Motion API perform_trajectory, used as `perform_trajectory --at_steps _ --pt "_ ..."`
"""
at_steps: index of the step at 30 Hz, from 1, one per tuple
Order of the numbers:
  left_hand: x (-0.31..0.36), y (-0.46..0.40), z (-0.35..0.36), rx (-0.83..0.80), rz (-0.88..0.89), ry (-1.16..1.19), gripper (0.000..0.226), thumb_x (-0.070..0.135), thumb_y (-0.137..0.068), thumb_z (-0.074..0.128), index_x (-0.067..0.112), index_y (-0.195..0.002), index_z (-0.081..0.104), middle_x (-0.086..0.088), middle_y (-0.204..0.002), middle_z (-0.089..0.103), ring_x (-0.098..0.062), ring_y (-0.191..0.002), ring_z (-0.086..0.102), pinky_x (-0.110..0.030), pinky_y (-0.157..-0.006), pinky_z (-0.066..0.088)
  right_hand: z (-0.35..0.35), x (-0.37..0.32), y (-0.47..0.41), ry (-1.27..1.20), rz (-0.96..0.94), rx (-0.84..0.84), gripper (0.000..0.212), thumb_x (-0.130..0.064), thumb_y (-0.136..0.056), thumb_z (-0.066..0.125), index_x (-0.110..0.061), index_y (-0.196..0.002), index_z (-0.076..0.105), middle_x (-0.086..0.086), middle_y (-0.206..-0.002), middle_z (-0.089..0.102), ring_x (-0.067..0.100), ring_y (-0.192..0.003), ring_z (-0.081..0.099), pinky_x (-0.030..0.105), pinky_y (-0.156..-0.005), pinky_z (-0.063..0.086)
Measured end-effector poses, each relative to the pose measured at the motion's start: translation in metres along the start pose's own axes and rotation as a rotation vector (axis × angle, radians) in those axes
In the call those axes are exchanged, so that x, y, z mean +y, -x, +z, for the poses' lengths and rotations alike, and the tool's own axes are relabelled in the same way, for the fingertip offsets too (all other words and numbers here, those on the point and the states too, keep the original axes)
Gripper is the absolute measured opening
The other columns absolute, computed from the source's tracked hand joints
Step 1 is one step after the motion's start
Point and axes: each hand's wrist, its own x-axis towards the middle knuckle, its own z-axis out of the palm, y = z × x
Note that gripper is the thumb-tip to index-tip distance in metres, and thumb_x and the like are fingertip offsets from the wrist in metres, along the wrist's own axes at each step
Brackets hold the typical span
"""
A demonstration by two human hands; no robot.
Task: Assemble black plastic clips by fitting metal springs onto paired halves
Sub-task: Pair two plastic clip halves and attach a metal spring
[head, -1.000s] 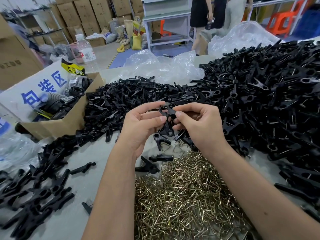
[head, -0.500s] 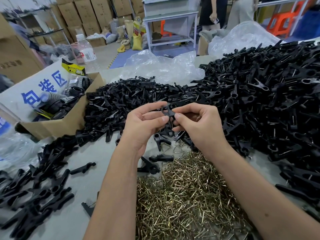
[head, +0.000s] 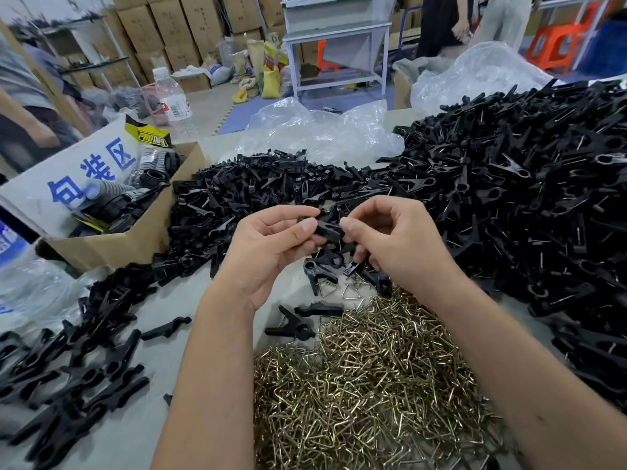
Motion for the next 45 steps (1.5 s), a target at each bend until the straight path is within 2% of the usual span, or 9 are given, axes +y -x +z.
perform_trajectory --at_steps 5,8,17,20,23,27,30,37,45 --pt "-0.003 -0.003 -0.011 0.257 0.043 0.093 0.019 0.007 -0.065 0.084 0.009 -0.084 0.080 -0.013 -0.080 0.075 -0.028 -0.087 0.078 -0.022 -0.070 0.060 0.001 -0.009 0.002 0.573 -0.042 -0.370 0.016 -0.027 -0.087 0.084 -0.025 -0.073 0.075 -0.012 -0.058 0.065 0.000 -0.053 0.062 0.016 -0.054 0.051" --pt "-0.003 -0.005 -0.012 0.301 0.069 0.118 0.020 0.006 -0.062 0.087 0.011 -0.080 0.080 -0.010 -0.075 0.073 -0.033 -0.091 0.078 -0.023 -0.073 0.060 0.010 -0.007 0.007 0.882 -0.003 -0.486 0.015 -0.037 -0.086 0.083 -0.025 -0.084 0.074 -0.012 -0.075 0.069 0.007 -0.072 0.069 0.033 -0.073 0.061" --pt "-0.004 -0.003 -0.006 0.301 0.067 0.069 0.028 0.005 -0.061 0.086 0.006 -0.087 0.076 -0.009 -0.073 0.074 -0.030 -0.087 0.078 -0.023 -0.074 0.059 0.015 -0.009 0.010 1.089 -0.069 -0.587 0.021 -0.037 -0.099 0.064 -0.021 -0.085 0.068 -0.003 -0.083 0.071 0.022 -0.077 0.067 0.039 -0.076 0.060" --pt "-0.003 -0.003 -0.006 0.324 0.049 0.027 0.027 0.008 -0.059 0.088 0.010 -0.085 0.079 -0.020 -0.084 0.065 -0.026 -0.085 0.074 -0.023 -0.074 0.059 0.012 -0.008 0.007 0.888 -0.052 -0.566 0.023 -0.032 -0.104 0.058 -0.020 -0.086 0.065 -0.006 -0.075 0.067 0.009 -0.061 0.060 0.022 -0.056 0.052" --pt "-0.004 -0.004 -0.007 0.321 0.051 -0.009 0.024 0.010 -0.059 0.088 0.015 -0.082 0.082 -0.016 -0.087 0.055 -0.027 -0.089 0.065 -0.028 -0.082 0.060 0.004 -0.006 0.004 0.550 0.008 -0.393 0.017 -0.026 -0.106 0.056 -0.022 -0.089 0.059 -0.004 -0.074 0.065 0.005 -0.049 0.057 0.020 -0.047 0.047" --pt "-0.005 -0.003 -0.008 0.261 0.093 -0.067 0.030 0.013 -0.054 0.090 0.019 -0.083 0.082 -0.001 -0.079 0.074 -0.019 -0.086 0.071 -0.029 -0.083 0.060 -0.001 0.000 0.002 0.064 0.100 -0.152 0.008 -0.007 -0.103 0.061 -0.011 -0.096 0.063 0.007 -0.069 0.069 0.016 -0.046 0.061 0.026 -0.043 0.051" --pt "-0.004 -0.002 -0.007 0.197 0.130 -0.104 0.035 0.009 -0.054 0.090 0.017 -0.087 0.081 -0.009 -0.091 0.078 -0.022 -0.091 0.073 -0.032 -0.084 0.061 0.000 0.005 -0.001 -0.142 0.177 -0.006 0.018 -0.001 -0.100 0.064 -0.014 -0.107 0.074 0.009 -0.069 0.068 0.015 -0.049 0.057 0.024 -0.044 0.050" --pt "-0.003 0.001 -0.002 0.082 0.123 -0.201 0.029 0.009 -0.057 0.091 0.017 -0.083 0.081 -0.014 -0.091 0.079 -0.019 -0.079 0.074 -0.025 -0.066 0.058 -0.002 0.007 -0.003 -0.314 0.191 0.123 0.005 -0.005 -0.090 0.078 -0.009 -0.091 0.079 0.015 -0.076 0.076 0.013 -0.053 0.060 0.019 -0.044 0.046" --pt "-0.004 0.003 0.005 -0.007 0.117 -0.260 0.032 0.002 -0.060 0.089 0.008 -0.089 0.078 -0.018 -0.095 0.079 -0.027 -0.088 0.077 -0.033 -0.081 0.062 0.004 0.008 -0.001 -0.169 0.168 0.118 0.010 -0.014 -0.081 0.088 -0.015 -0.078 0.078 0.002 -0.062 0.072 0.010 -0.047 0.054 0.021 -0.047 0.045"
